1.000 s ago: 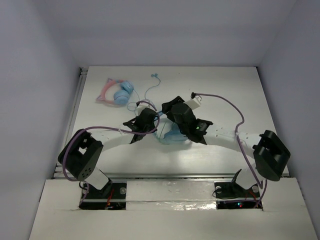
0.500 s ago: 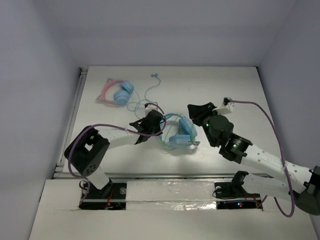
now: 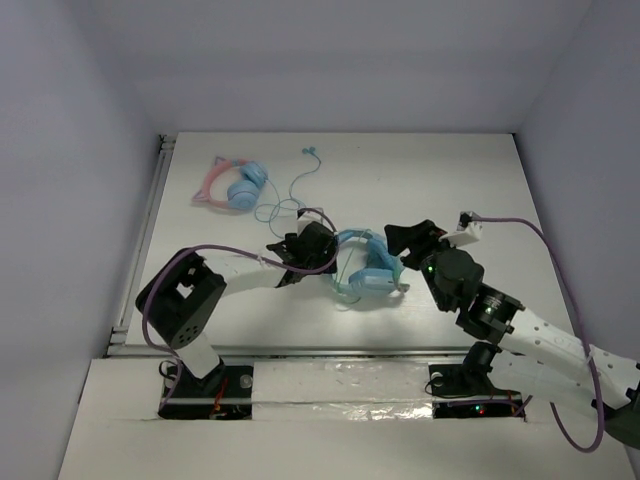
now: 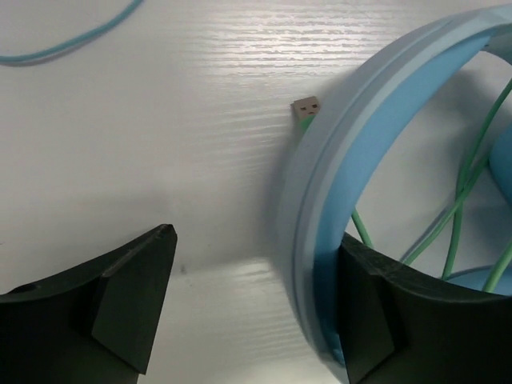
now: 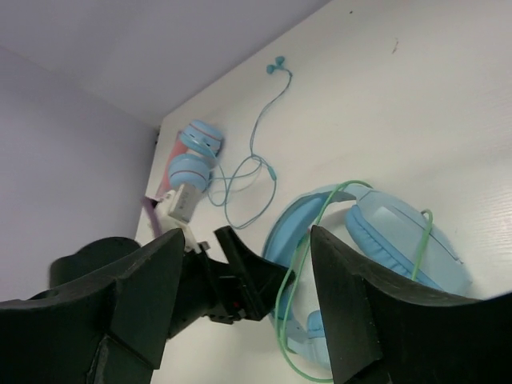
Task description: Wrap the headphones
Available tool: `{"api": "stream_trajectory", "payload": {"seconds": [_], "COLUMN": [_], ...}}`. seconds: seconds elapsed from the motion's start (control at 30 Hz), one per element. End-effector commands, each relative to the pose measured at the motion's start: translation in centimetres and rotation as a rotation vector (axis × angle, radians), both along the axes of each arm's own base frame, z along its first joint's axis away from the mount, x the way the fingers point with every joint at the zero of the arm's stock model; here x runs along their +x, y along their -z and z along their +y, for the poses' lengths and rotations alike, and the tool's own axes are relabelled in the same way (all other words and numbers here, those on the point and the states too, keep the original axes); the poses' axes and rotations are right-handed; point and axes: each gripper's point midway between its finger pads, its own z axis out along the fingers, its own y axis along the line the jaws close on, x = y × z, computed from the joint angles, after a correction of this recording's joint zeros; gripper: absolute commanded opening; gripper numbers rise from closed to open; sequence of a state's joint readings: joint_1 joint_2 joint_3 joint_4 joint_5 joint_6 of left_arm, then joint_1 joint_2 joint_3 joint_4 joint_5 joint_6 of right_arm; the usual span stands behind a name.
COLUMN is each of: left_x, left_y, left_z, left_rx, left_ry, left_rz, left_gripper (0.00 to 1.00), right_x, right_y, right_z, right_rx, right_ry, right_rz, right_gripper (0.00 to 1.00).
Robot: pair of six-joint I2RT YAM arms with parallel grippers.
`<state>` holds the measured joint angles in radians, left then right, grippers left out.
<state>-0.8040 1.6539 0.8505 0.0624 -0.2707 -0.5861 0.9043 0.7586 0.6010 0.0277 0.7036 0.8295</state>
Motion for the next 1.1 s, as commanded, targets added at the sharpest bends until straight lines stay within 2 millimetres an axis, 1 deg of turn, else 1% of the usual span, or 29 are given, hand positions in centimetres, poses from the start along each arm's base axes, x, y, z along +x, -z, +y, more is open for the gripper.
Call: {"api": "stream_trajectory", "payload": {"seconds": [0.0, 0.03, 0.07, 0.13, 0.2, 0.23, 0.27, 0.3, 0.33, 0.4, 0.43, 0.47, 0.5, 0.6, 0.63, 0.7, 0.73, 0.77, 0.8, 0.83, 0.87, 0.9, 0.93, 1.03, 1.07], "left_x": [-0.2, -0.5, -0.6, -1.0, -1.4, -1.8, -1.9, -2.1, -2.4, -2.7, -3.1, -3.0, -3.0, -2.7, -2.6, -2.7, -3.0, -3.2, -3.5, -4.2, -4.6, -5.0, -5.2, -5.6, -5.6], "left_y": [-3.4, -4.1, -4.4, -5.5, -6.5, -7.7, -8.3, -8.9, -9.5, -10.0, -9.8, -10.2, -10.4, -13.3, -15.8, -18.8, -21.7, -23.1, -24.4, -26.8, -27.4, -28.6, -29.1, -29.7, -29.3], "left_z": [2.2, 3.0, 3.6, 4.7, 5.1, 5.1, 5.1, 5.1, 5.0, 4.9, 4.8, 4.7, 4.6, 4.4, 4.4, 4.4, 4.6, 4.7, 4.9, 5.2, 5.4, 6.2, 6.5, 7.3, 7.3], "left_rx": [0.058, 0.085, 0.107, 0.131, 0.118, 0.089, 0.075, 0.062, 0.047, 0.04, 0.046, 0.037, 0.028, -0.055, -0.12, -0.198, -0.272, -0.306, -0.34, -0.403, -0.421, -0.448, -0.458, -0.467, -0.461], "left_ry": [-0.02, -0.028, -0.034, -0.046, -0.042, -0.035, -0.033, -0.029, -0.016, 0.004, 0.021, 0.019, 0.018, -0.006, -0.014, -0.012, -0.008, 0.0, 0.007, 0.02, 0.033, 0.021, 0.015, 0.005, 0.006], "left_rz": [-0.059, -0.063, -0.063, -0.076, -0.085, -0.098, -0.104, -0.108, -0.107, -0.101, -0.082, -0.085, -0.088, -0.159, -0.224, -0.298, -0.369, -0.404, -0.435, -0.493, -0.512, -0.55, -0.564, -0.596, -0.592], "left_gripper": [0.71, 0.73, 0.77, 0.8, 0.85, 0.88, 0.99, 0.99, 0.99, 0.99, 0.99, 0.99, 0.99, 0.98, 0.97, 0.93, 0.93, 0.93, 0.94, 0.95, 0.97, 0.99, 0.99, 0.99, 0.99], "right_x": [0.0, 0.0, 0.0, 0.0, -0.1, -0.1, -0.2, -0.3, -0.4, -0.6, -0.8, -1.0, -1.1, -1.7, -1.9, -2.6, -2.9, -3.2, -3.9, -4.3, -4.8, -5.5, -6.0, -7.1, -7.3], "right_y": [-1.2, -1.4, -1.6, -2.1, -2.3, -2.9, -3.0, -3.1, -3.6, -4.2, -4.7, -5.2, -5.0, -6.4, -6.5, -7.6, -7.9, -8.3, -8.9, -9.2, -9.5, -9.8, -9.9, -10.3, -10.4], "right_z": [0.2, 0.3, 0.4, 0.3, 0.1, 0.0, -0.2, -0.3, -0.6, -0.9, -1.2, -1.2, -1.4, -2.0, -2.2, -3.2, -3.5, -3.9, -4.7, -5.1, -5.5, -6.5, -7.0, -8.6, -8.9], "right_rx": [-0.023, -0.027, -0.027, -0.033, -0.045, -0.046, -0.049, -0.059, -0.055, -0.047, -0.039, -0.031, -0.046, -0.03, -0.036, -0.033, -0.04, -0.04, -0.031, -0.031, -0.03, -0.014, -0.005, 0.052, 0.058], "right_ry": [-0.017, -0.024, -0.027, -0.03, -0.029, -0.028, -0.024, -0.024, -0.021, -0.02, -0.02, -0.025, -0.029, -0.034, -0.036, -0.034, -0.037, -0.041, -0.045, -0.05, -0.055, -0.053, -0.052, -0.043, -0.039], "right_rz": [-0.035, -0.041, -0.046, -0.059, -0.062, -0.071, -0.073, -0.071, -0.082, -0.093, -0.105, -0.115, -0.104, -0.125, -0.122, -0.14, -0.147, -0.152, -0.164, -0.17, -0.181, -0.188, -0.196, -0.228, -0.239], "right_gripper": [0.7, 0.71, 0.71, 0.72, 0.72, 0.74, 0.75, 0.77, 0.78, 0.8, 0.81, 0.82, 0.83, 0.83, 0.83, 0.82, 0.8, 0.8, 0.8, 0.81, 0.82, 0.93, 0.99, 1.0, 1.0]}}
